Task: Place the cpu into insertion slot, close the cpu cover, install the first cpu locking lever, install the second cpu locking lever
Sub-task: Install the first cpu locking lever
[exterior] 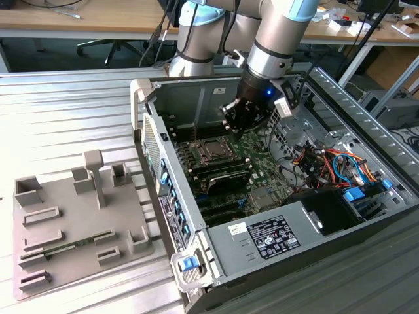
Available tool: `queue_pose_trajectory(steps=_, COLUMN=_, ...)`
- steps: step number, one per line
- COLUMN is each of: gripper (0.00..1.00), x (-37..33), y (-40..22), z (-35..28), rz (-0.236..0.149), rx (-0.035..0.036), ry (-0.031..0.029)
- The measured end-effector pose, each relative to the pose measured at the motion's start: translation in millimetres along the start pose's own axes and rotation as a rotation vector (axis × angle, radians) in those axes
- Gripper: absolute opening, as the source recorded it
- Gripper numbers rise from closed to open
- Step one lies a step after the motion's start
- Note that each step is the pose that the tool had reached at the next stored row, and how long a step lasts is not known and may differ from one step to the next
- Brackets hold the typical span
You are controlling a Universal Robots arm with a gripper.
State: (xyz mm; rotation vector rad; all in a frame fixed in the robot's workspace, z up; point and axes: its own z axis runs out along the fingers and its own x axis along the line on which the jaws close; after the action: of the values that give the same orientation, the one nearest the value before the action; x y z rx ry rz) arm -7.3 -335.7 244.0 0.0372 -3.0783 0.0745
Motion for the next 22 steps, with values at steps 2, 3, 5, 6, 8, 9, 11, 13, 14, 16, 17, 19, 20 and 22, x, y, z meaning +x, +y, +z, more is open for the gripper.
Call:
queue_pose_trajectory(steps=2, gripper=0.11, x=0.0, y=0.0, z=0.0, rz=-0.012, rx=0.0006, ry=-0.0005)
queue_pose_trajectory(steps=3, gripper=0.11, x=0.0, y=0.0, z=0.0, rz=-0.016, rx=0.0008, ry=-0.0007)
queue_pose_trajectory(steps=5, gripper=0.11, x=0.0, y=0.0, z=0.0, rz=-0.022, rx=-0.0099, ry=-0.0015)
queue_pose_trajectory(steps=6, gripper=0.11, x=0.0, y=0.0, z=0.0, rz=-0.026, rx=-0.0237, ry=-0.0021)
queue_pose_trajectory(steps=8, gripper=0.11, x=0.0, y=0.0, z=0.0, rz=-0.033, rx=-0.0401, ry=-0.0029)
queue_pose_trajectory(steps=9, gripper=0.11, x=0.1, y=0.0, z=-0.1, rz=-0.037, rx=-0.0428, ry=-0.003)
queue_pose_trajectory(steps=11, gripper=0.11, x=0.0, y=0.0, z=0.0, rz=-0.056, rx=-0.0432, ry=-0.0036)
queue_pose_trajectory(steps=13, gripper=0.11, x=0.0, y=0.0, z=0.0, rz=-0.06, rx=-0.0429, ry=-0.0037)
queue_pose_trajectory(steps=14, gripper=0.11, x=0.0, y=0.0, z=0.0, rz=-0.06, rx=-0.0429, ry=-0.0037)
queue_pose_trajectory(steps=16, gripper=0.11, x=0.0, y=0.0, z=0.0, rz=-0.06, rx=-0.0429, ry=-0.0037)
queue_pose_trajectory(steps=17, gripper=0.11, x=0.0, y=0.0, z=0.0, rz=-0.06, rx=-0.0429, ry=-0.0037)
queue_pose_trajectory(steps=19, gripper=0.11, x=5.6, y=0.2, z=0.3, rz=-0.06, rx=-0.0429, ry=-0.004)
queue_pose_trajectory(steps=20, gripper=0.11, x=8.6, y=0.3, z=0.6, rz=-0.06, rx=-0.0429, ry=-0.0052)
queue_pose_trajectory(steps=22, gripper=0.11, x=12.5, y=0.3, z=0.7, rz=-0.06, rx=-0.0426, ry=-0.0072)
